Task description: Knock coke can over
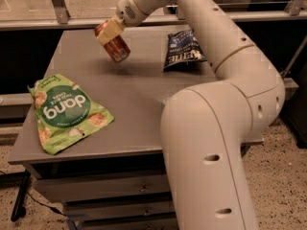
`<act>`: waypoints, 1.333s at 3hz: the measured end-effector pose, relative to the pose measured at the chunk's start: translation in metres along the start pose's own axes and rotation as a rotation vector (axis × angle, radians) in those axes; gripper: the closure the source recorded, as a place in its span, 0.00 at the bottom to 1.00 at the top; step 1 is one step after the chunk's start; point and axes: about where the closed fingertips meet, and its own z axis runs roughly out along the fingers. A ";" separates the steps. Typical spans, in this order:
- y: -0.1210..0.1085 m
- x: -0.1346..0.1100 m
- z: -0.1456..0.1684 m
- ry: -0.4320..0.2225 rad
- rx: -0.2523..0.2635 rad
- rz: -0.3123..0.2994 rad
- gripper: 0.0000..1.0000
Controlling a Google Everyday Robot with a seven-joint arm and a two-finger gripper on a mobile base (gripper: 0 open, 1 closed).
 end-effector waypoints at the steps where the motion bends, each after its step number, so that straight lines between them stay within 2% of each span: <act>1: 0.026 0.040 0.018 0.229 -0.092 0.005 1.00; 2: 0.037 0.079 0.011 0.443 -0.122 0.012 1.00; 3: 0.032 0.101 -0.002 0.570 -0.091 0.018 0.82; 4: 0.027 0.105 -0.013 0.613 -0.048 0.006 0.59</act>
Offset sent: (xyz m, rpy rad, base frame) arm -0.0894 -0.1022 -0.0709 -0.7524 0.3701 0.1937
